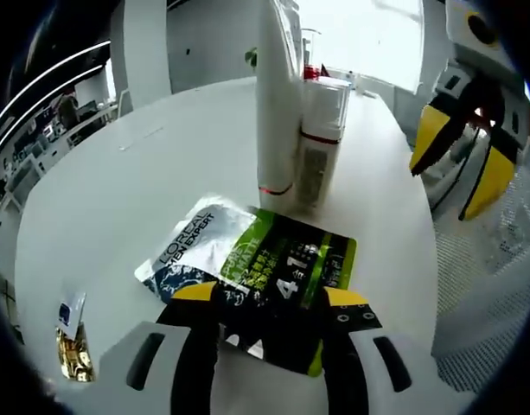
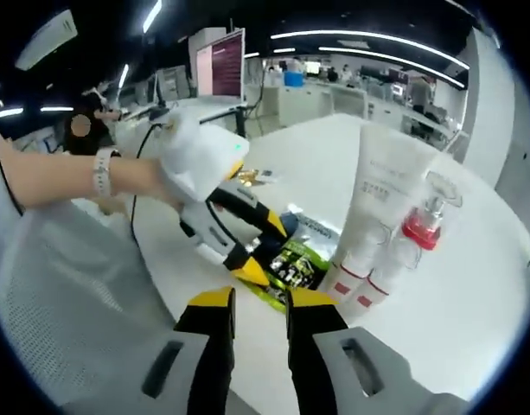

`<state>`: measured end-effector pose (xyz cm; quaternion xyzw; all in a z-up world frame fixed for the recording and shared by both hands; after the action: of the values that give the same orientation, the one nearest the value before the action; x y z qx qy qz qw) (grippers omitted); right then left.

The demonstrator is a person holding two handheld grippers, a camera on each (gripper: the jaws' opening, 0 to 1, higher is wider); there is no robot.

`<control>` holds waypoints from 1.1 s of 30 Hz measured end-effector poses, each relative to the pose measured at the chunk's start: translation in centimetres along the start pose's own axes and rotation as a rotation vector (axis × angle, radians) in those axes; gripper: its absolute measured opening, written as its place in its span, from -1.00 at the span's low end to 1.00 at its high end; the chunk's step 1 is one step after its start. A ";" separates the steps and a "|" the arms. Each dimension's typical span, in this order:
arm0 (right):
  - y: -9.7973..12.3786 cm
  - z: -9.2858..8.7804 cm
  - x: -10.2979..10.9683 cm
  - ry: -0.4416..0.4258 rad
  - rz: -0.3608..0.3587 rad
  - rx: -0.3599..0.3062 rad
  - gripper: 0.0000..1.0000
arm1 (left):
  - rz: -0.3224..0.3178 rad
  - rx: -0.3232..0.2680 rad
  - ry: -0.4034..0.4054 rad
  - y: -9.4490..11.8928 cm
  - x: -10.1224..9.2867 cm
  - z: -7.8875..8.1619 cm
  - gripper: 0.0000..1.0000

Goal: Arrange the skincare products in the storage area until every visible bottle or jar stands upright without overlapping.

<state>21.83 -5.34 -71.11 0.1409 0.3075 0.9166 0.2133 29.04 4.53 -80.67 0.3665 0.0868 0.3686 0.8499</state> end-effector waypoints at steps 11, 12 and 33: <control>2.9 -0.4 -0.2 -0.035 -0.128 -0.110 -0.40 | -0.010 -0.002 -0.004 -0.1 0.4 0.0 -0.11; 3.0 -0.6 -0.2 -0.053 -0.128 -0.113 -0.38 | -0.011 -0.003 -0.005 -0.1 0.4 0.0 -0.10; 3.1 -0.6 -1.4 -0.055 -0.202 -0.169 0.34 | -0.018 0.000 0.008 -0.3 1.8 -0.1 -0.03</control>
<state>21.84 -8.52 -69.81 0.1157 0.2360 0.9088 0.3241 30.46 5.68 -80.70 0.3642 0.0935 0.3622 0.8529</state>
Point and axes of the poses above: the point that each gripper's makers call its tool centre point, and the gripper's own axes: y roughly backward along the fingers, x roughly to its left, z roughly out of its top, the point moved 3 cm from there along y, roughly backward along the fingers, and after that the axes turned 12 degrees about z, right-handed, at the moved point
